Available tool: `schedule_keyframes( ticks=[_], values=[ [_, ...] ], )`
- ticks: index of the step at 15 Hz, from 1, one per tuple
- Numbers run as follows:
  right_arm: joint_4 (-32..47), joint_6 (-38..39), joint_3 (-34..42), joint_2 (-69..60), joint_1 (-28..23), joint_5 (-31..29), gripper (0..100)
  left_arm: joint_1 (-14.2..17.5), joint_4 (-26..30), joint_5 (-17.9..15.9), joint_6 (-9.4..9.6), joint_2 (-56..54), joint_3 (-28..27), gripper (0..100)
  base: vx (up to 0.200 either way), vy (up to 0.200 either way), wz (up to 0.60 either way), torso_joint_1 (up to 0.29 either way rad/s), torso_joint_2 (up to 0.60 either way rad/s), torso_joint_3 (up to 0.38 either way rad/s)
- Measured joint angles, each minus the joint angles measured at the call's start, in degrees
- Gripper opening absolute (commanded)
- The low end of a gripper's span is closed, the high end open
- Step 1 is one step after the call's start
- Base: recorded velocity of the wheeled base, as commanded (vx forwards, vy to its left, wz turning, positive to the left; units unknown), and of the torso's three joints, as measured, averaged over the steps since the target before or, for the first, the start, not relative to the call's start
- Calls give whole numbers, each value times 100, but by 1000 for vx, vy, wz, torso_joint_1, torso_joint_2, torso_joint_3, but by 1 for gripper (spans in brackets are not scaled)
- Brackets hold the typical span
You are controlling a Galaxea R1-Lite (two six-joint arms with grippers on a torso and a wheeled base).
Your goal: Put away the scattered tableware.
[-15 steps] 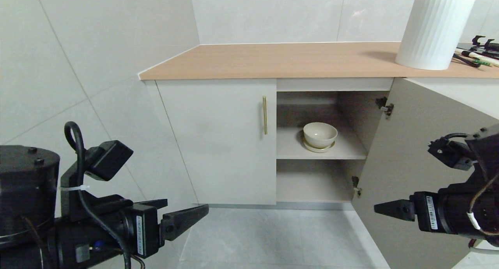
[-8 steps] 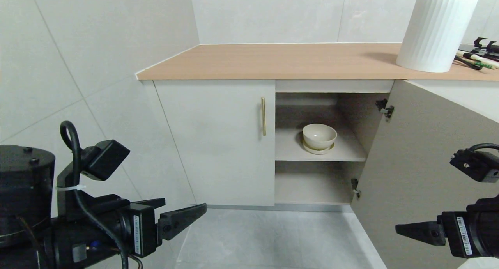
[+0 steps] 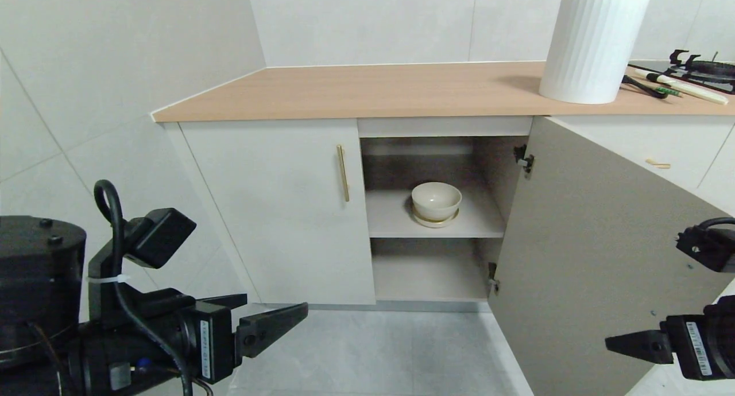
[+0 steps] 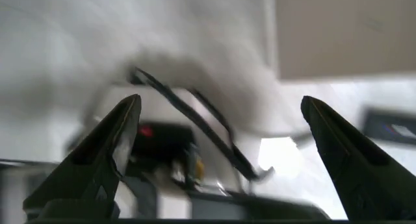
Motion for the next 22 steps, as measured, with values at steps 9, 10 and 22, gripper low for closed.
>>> schedule_keyframes(
  ticks=[9, 10, 22],
  values=[
    [1514, -572, -795, -354, -972, -194, 100, 5, 2, -13, 0, 24, 0, 100, 0, 0, 0, 0, 0, 0],
    [1506, -717, -855, -430, -1192, -205, 100, 5, 7, -13, -2, 27, 2, 100, 0, 0, 0, 0, 0, 0],
    [1011, -2157, -1036, -243, -3951, -443, 100, 5, 13, -13, -2, 83, 9, 100, 0, 0, 0, 0, 0, 0]
  ],
)
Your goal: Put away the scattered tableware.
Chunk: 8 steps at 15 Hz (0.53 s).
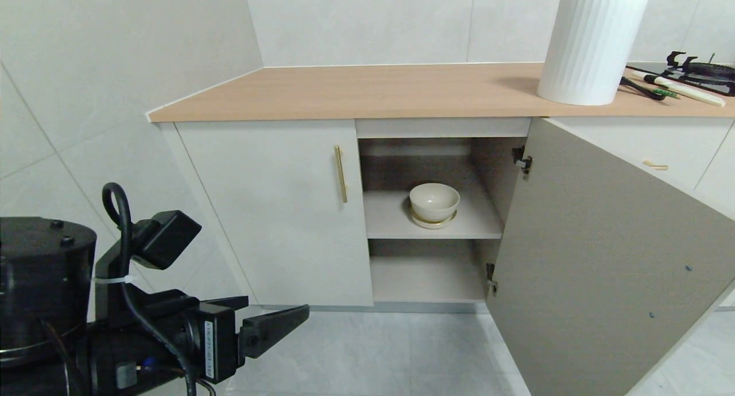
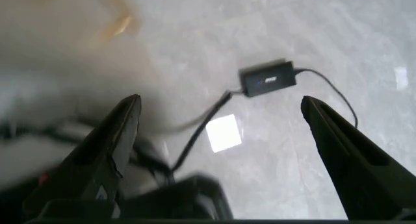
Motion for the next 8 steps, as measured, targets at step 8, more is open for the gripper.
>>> schedule_keyframes(
  ticks=[8],
  values=[
    [-1646, 167, 433, 1078, -450, 892, 100, 0, 0, 2, -7, -2, 0, 100, 0, 0, 0, 0, 0, 0]
  ],
)
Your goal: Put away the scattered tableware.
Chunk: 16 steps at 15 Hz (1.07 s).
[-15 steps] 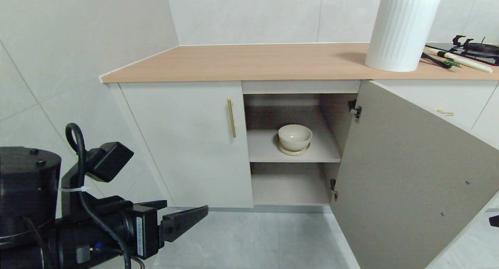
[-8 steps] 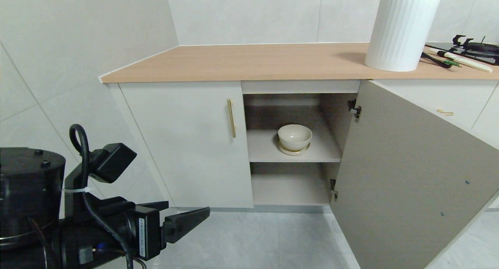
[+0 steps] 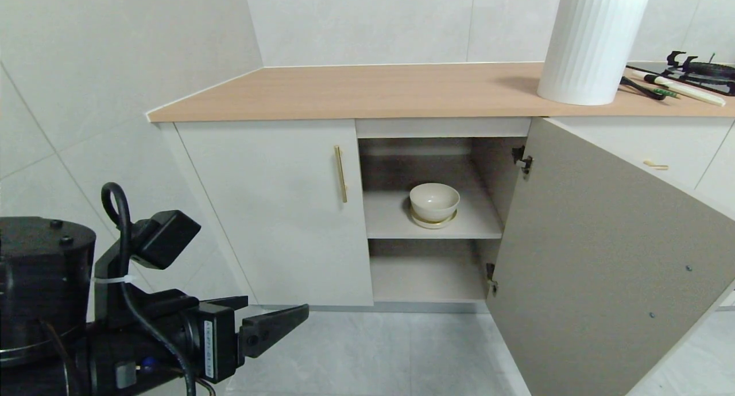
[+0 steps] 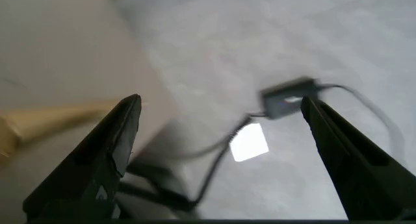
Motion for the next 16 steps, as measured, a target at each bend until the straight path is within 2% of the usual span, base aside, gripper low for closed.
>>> schedule_keyframes(
  ticks=[3, 8, 13, 16],
  values=[
    [-30, 77, 35, 90, 56, 350, 100, 0, 0, -2, 0, 0, -4, 100, 0, 0, 0, 0, 0, 0],
    [-44, 503, 77, 93, 507, 410, 100, 0, -4, 0, -6, -9, -9, 100, 0, 0, 0, 0, 0, 0],
    [-77, 1020, 230, 30, 1484, 414, 100, 0, -9, -63, -17, -32, -26, 100, 0, 0, 0, 0, 0, 0],
    [-457, 1412, 274, 82, 2364, 423, 100, 0, -11, -68, -17, -37, -26, 100, 0, 0, 0, 0, 0, 0]
  ],
)
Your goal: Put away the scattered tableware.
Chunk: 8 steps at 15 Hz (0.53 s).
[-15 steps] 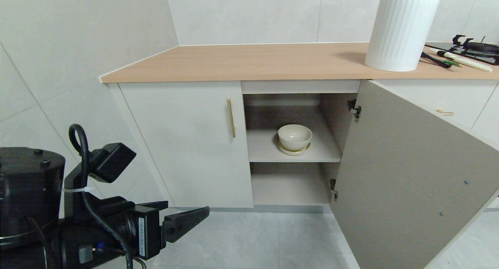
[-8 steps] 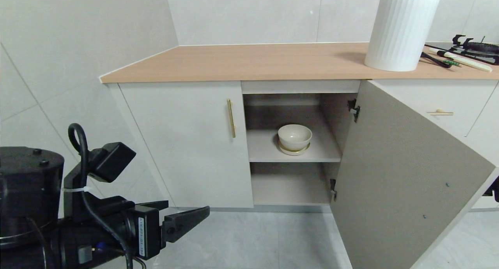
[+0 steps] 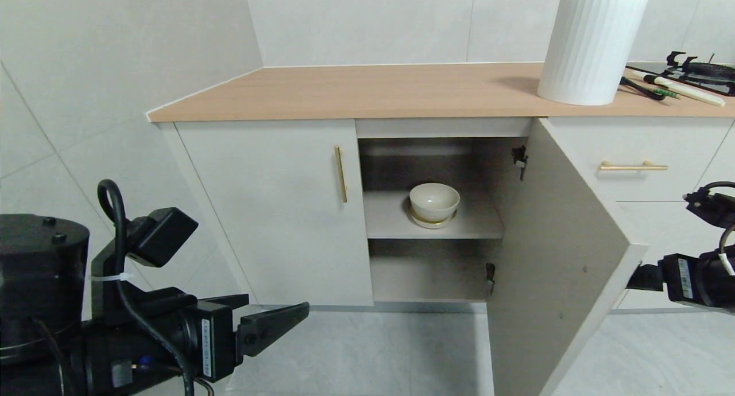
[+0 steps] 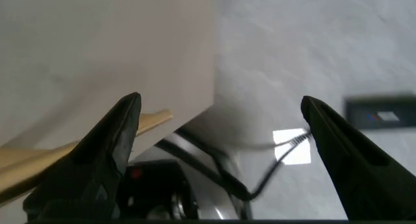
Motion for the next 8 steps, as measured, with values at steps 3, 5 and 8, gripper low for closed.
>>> schedule_keyframes(
  ticks=[3, 5, 8],
  values=[
    [-720, 132, -2, 293, 850, -17, 100, 0, 2, -2, 0, -2, -11, 100, 0, 0, 0, 0, 0, 0],
    [-1000, 140, -49, 518, 1243, -30, 100, 0, 2, 7, -9, -2, -17, 100, 0, 0, 0, 0, 0, 0],
    [-1310, 138, -241, 946, 1599, -45, 100, 41, -24, 29, -40, -5, -35, 100, 0, 0, 0, 0, 0, 0]
  ],
)
